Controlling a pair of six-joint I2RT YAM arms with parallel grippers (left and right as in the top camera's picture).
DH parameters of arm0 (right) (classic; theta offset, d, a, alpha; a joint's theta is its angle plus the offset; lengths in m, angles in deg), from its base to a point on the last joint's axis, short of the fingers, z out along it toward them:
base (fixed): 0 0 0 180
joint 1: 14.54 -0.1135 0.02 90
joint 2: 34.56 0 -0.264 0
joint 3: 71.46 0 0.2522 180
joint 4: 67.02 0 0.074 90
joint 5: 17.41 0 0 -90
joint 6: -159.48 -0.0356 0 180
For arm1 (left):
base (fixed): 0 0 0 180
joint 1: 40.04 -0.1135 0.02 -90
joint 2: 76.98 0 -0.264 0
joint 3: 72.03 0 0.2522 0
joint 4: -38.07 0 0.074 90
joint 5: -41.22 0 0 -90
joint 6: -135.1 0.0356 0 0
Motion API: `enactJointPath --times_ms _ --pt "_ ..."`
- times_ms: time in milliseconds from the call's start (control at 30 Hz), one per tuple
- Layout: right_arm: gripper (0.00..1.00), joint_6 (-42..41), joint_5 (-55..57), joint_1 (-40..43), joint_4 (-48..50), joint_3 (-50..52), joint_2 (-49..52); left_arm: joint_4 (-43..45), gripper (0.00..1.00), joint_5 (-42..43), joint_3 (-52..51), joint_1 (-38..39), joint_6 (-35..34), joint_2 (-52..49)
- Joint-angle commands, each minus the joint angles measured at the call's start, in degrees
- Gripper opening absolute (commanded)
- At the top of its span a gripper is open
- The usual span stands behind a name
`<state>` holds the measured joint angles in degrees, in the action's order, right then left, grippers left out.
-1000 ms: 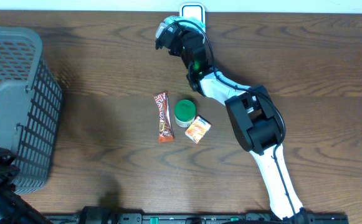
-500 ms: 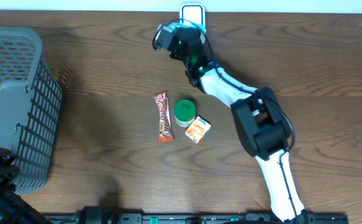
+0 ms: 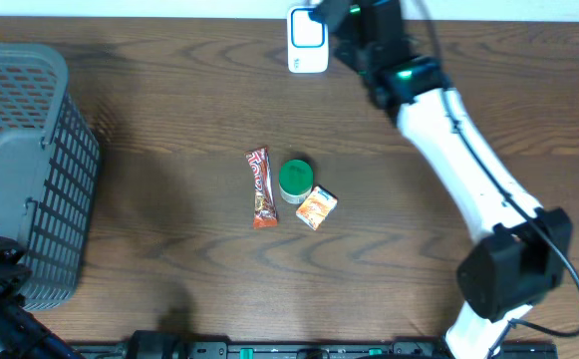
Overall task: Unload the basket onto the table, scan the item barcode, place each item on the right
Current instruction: 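Move the wipes pack to the table's right edge and release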
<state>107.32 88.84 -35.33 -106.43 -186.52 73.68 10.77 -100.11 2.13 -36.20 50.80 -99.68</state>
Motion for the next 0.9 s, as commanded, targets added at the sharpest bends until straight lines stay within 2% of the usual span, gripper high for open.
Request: enactJointPath --times_ms 0,67,333,433,567,733,867 --pt "0.01 -7.6 1.5 6.4 -6.4 -0.1 -0.3 0.1 0.83 -0.1 -0.2 -0.2 -0.7 0.7" --pt "0.01 -11.9 1.4 10.7 -9.9 -0.1 -0.1 -0.7 0.83 -0.1 -0.2 -0.2 -0.7 0.7" --pt "0.02 -37.6 1.4 30.7 -19.7 0.0 0.3 -3.0 0.83 -0.1 -0.2 -0.2 -0.7 0.7" --pt "0.01 -43.8 1.4 37.1 -21.9 0.3 0.7 -3.6 0.83 -0.1 -0.2 -0.2 -0.7 0.7" --pt "0.02 -46.2 -1.0 44.7 -20.6 3.6 2.0 -7.5 0.83 -0.1 -0.2 -0.2 -0.7 0.7" --pt "0.01 -46.2 -12.4 53.2 -15.4 10.4 4.4 -11.3 0.83 -0.1 -0.2 -0.2 -0.7 0.7" --pt "0.02 -46.4 -12.9 58.8 -10.0 16.7 7.2 -13.9 0.83 -0.1 -0.2 -0.2 -0.7 0.7"
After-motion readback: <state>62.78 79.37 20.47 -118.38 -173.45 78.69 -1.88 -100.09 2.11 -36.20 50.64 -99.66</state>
